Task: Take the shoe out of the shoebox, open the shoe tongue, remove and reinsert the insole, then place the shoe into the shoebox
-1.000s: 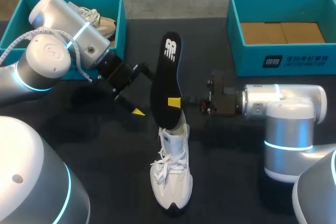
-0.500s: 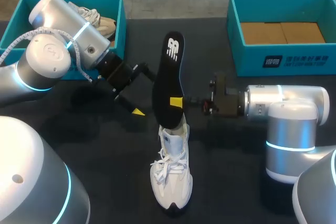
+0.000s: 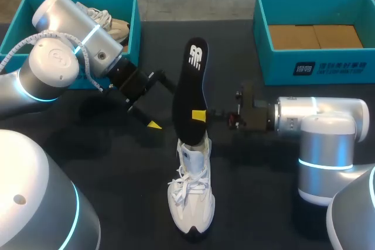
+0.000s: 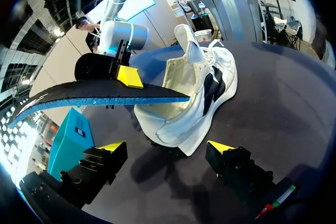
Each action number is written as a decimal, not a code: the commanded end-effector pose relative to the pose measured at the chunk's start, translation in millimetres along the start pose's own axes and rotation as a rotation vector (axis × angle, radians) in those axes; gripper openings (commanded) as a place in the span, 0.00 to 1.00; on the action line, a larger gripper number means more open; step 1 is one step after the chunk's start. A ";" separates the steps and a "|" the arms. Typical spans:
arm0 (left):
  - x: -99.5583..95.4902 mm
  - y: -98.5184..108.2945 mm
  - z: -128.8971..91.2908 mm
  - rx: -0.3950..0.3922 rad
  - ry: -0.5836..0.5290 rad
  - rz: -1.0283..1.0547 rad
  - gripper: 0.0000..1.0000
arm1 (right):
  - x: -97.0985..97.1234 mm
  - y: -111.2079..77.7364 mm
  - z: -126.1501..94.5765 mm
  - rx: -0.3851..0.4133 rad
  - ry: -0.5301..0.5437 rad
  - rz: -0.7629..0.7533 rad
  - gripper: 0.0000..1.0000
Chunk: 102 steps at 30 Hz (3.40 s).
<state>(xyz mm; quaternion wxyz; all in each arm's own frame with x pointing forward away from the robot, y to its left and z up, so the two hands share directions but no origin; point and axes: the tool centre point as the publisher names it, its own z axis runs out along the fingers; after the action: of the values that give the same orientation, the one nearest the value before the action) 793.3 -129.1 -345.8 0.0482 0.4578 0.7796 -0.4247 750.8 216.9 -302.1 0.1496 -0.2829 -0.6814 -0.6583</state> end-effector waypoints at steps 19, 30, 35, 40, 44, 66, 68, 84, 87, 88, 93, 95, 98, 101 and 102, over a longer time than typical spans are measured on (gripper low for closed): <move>-1.0 0.8 0.6 -0.001 0.004 0.000 1.00 | -6.2 -6.9 -6.5 -0.006 -0.005 0.030 0.00; -1.0 0.8 0.6 -0.001 0.004 0.000 1.00 | -5.9 -10.8 -6.6 -0.003 -0.016 0.042 0.00; -1.0 0.8 0.6 -0.001 0.004 0.000 1.00 | -6.5 -13.4 -6.0 0.001 -0.019 0.047 0.00; -1.0 0.8 0.6 -0.001 0.004 0.000 1.00 | -6.4 -15.0 -6.4 0.002 -0.020 0.050 0.00; -1.0 0.8 0.6 -0.001 0.004 0.000 1.00 | -6.0 -15.9 -6.7 0.005 -0.021 0.051 0.00; -1.0 0.8 0.6 -0.001 0.004 0.000 1.00 | -5.5 -28.8 -8.0 0.018 -0.031 0.075 0.00; -1.0 0.8 0.6 -0.001 0.004 0.000 1.00 | -5.6 -29.6 -8.0 0.021 -0.031 0.078 0.00; -1.0 0.8 0.6 -0.001 0.004 0.000 1.00 | -6.3 -40.4 -8.5 0.042 -0.024 0.101 0.00; -1.0 0.8 0.6 -0.001 0.004 0.000 1.00 | -6.9 -43.2 -9.0 0.044 -0.023 0.106 0.00; -1.0 0.8 0.6 -0.001 0.004 0.000 1.00 | -7.1 -44.5 -9.3 0.043 -0.022 0.109 0.00; -1.0 0.8 0.6 -0.001 0.004 0.000 1.00 | -5.8 -46.6 -10.4 0.036 -0.006 0.095 0.00; -1.0 0.8 0.6 -0.001 0.004 0.000 1.00 | -5.3 -46.8 -10.6 0.036 0.000 0.090 0.00; -1.0 0.8 0.6 -0.001 0.004 0.000 1.00 | -4.8 -47.2 -10.5 0.037 0.008 0.083 0.00; -1.0 0.8 0.6 -0.001 0.004 0.000 1.00 | -4.7 -48.1 -10.4 0.041 0.011 0.085 0.00; -1.0 0.8 0.6 -0.001 0.004 0.000 1.00 | -4.7 -48.6 -10.3 0.044 0.013 0.090 0.00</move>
<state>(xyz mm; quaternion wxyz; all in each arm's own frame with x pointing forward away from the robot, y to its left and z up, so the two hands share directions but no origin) 793.4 -129.1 -345.8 0.0482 0.4578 0.7796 -0.4247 725.7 207.4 -340.5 0.1860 -0.3063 -0.6797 -0.6400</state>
